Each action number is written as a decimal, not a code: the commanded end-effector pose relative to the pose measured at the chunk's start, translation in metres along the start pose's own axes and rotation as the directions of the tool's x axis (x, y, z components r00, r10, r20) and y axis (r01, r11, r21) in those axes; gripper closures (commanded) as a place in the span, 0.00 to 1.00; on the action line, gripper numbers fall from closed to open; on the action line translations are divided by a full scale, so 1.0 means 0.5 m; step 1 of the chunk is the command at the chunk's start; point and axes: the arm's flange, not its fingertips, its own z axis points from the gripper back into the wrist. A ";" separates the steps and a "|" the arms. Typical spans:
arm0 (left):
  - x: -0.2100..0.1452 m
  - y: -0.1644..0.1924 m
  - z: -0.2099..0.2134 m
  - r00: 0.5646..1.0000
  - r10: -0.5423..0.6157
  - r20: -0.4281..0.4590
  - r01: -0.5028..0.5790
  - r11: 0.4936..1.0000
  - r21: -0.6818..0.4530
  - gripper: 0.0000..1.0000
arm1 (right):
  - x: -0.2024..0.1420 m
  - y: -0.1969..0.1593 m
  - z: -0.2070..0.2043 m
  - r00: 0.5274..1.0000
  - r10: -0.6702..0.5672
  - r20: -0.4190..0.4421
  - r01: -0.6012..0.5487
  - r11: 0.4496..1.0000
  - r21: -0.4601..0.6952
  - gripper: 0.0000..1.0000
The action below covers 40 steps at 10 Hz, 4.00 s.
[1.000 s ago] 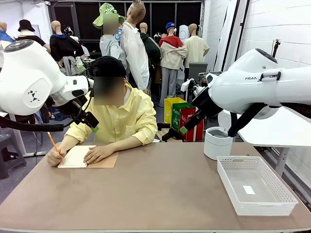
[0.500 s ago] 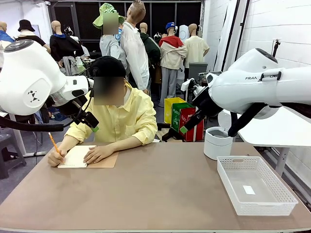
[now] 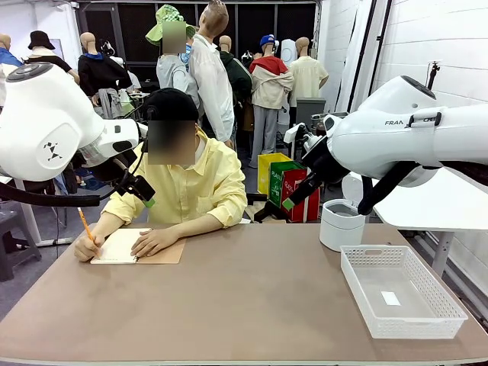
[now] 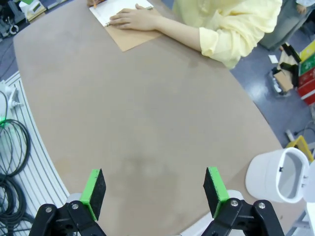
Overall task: Sort the paper based on its condition.
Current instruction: If a person hands you a paper, place it in the Organizing basket , and if it's crumpled, put it in the Trash can.
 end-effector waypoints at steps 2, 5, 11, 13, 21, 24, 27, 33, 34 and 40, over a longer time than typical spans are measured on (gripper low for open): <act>-0.001 0.003 -0.003 1.000 -0.008 0.011 0.008 1.000 0.002 0.00 | 0.000 0.001 -0.001 1.000 -0.011 -0.005 0.011 1.000 -0.009 0.00; -0.001 0.003 -0.003 1.000 -0.008 0.011 0.008 1.000 0.002 0.00 | 0.000 0.001 -0.001 1.000 -0.011 -0.005 0.011 1.000 -0.009 0.00; -0.001 0.003 -0.003 1.000 -0.008 0.011 0.008 1.000 0.002 0.00 | 0.000 0.001 -0.001 1.000 -0.011 -0.005 0.011 1.000 -0.009 0.00; -0.001 0.003 -0.003 1.000 -0.008 0.011 0.008 1.000 0.002 0.00 | 0.000 0.001 -0.001 1.000 -0.011 -0.005 0.011 1.000 -0.009 0.00; -0.001 0.003 -0.003 1.000 -0.008 0.011 0.008 1.000 0.002 0.00 | 0.000 0.001 -0.001 1.000 -0.011 -0.005 0.011 1.000 -0.009 0.00; -0.001 0.003 -0.003 1.000 -0.008 0.011 0.008 1.000 0.002 0.00 | 0.000 0.001 -0.001 1.000 -0.011 -0.005 0.011 1.000 -0.009 0.00; -0.001 0.003 -0.003 1.000 -0.008 0.011 0.008 1.000 0.002 0.00 | 0.000 0.001 -0.001 1.000 -0.011 -0.005 0.011 1.000 -0.009 0.00; -0.001 0.003 -0.003 1.000 -0.008 0.011 0.008 1.000 0.002 0.00 | 0.000 0.001 -0.001 1.000 -0.011 -0.005 0.011 1.000 -0.009 0.00; -0.001 0.003 -0.003 1.000 -0.008 0.011 0.008 1.000 0.002 0.00 | 0.000 0.001 -0.001 1.000 -0.011 -0.005 0.011 1.000 -0.009 0.00; -0.001 0.003 -0.003 1.000 -0.008 0.011 0.008 1.000 0.002 0.00 | 0.000 0.001 -0.001 1.000 -0.011 -0.005 0.011 1.000 -0.009 0.00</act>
